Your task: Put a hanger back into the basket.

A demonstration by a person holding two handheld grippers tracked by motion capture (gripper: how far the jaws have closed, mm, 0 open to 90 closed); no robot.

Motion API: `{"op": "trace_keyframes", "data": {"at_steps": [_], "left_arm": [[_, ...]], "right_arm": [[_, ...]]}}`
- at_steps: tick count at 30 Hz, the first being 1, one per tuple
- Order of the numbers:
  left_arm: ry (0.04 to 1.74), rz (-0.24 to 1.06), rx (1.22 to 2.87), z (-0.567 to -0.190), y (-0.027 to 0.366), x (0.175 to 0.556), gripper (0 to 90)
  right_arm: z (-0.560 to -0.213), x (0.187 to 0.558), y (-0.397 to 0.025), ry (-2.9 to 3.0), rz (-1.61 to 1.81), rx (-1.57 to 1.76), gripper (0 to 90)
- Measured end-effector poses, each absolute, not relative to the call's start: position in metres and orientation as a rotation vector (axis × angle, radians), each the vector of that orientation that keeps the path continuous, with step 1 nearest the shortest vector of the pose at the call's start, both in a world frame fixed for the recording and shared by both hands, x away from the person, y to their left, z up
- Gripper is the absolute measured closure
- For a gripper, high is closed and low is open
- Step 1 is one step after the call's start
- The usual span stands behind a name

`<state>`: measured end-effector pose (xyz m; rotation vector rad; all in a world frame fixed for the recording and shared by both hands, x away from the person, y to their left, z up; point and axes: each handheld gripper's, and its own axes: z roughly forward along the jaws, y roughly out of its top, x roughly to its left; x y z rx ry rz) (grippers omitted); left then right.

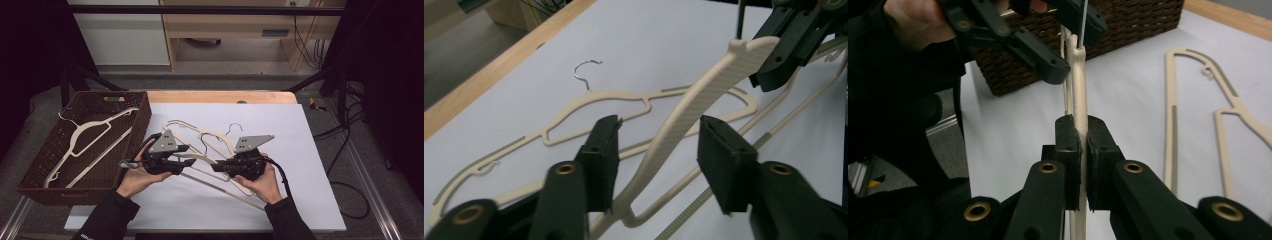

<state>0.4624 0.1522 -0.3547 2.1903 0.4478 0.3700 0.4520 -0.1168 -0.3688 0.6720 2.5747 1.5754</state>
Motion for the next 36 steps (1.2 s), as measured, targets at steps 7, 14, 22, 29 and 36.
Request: {"op": "trace_keyframes", "data": {"at_steps": [7, 14, 22, 29, 36], "left_arm": [[0.415, 0.358, 2.235, -0.359, 0.151, 0.457, 66.7], [0.422, 0.29, 2.243, -0.362, 0.154, 0.447, 78.0], [0.488, 0.22, 2.193, -0.364, 0.15, 0.434, 86.3], [0.545, 0.255, 2.138, -0.36, 0.158, 0.432, 86.4], [0.579, 0.334, 2.094, -0.335, 0.173, 0.43, 86.4]], "right_arm": [[-0.372, 0.451, -0.114, 2.613, 1.547, 0.652, 86.2], [-0.372, 0.452, -0.114, 2.567, 1.52, 0.681, 75.8], [-0.372, 0.451, -0.118, 2.426, 1.475, 0.76, 49.3], [-0.37, 0.446, -0.14, 2.292, 1.479, 0.865, 29.9], [-0.376, 0.436, -0.178, 2.166, 1.488, 0.982, 21.5]]}}
